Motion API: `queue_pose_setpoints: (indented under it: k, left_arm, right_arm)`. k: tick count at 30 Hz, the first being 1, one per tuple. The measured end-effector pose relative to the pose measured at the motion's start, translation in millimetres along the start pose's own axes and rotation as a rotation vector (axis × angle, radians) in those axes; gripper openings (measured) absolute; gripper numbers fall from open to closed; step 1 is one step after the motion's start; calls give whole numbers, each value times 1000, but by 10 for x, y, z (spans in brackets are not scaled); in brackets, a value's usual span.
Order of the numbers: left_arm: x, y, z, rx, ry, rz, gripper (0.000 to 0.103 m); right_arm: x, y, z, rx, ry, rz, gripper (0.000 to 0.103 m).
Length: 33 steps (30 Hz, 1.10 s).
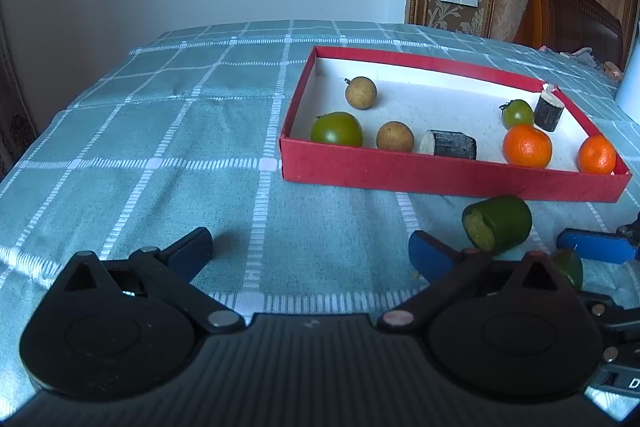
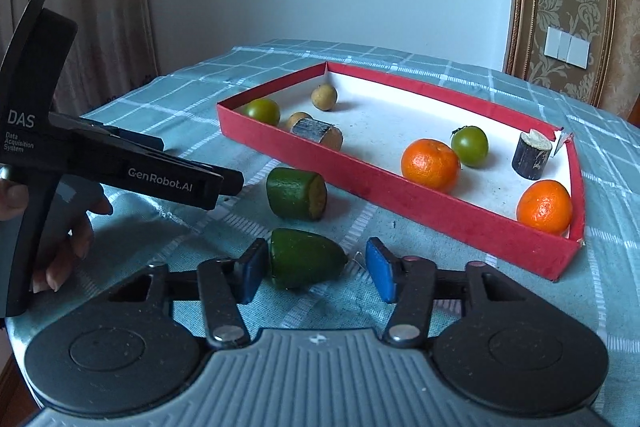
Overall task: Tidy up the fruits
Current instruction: 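Grasp the cut green lime piece beside the tray with the right gripper, then carry the lime piece into the tray and open the right gripper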
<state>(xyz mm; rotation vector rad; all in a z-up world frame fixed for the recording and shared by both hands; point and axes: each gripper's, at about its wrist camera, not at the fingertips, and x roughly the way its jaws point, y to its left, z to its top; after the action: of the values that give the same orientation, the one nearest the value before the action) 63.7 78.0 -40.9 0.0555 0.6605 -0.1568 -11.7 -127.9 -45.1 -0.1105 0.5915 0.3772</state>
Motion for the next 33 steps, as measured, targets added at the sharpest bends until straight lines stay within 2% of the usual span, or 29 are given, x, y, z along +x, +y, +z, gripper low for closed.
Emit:
queue_pose_setpoints:
  k: [3, 7, 19, 33]
  left_arm:
    - [1, 5, 2, -1, 0, 0, 103]
    - [0, 6, 2, 0, 0, 0, 103]
    - [0, 4, 2, 0, 0, 0, 103]
    - [2, 1, 3, 0, 0, 0, 103]
  right_arm:
    - [-8, 41, -2, -16, -5, -4, 38]
    - [-17, 108, -5, -49, -11, -29, 37]
    - [-98, 89, -32, -40, -20, -61, 37]
    - [-391, -151, -48, -9, -76, -120, 37]
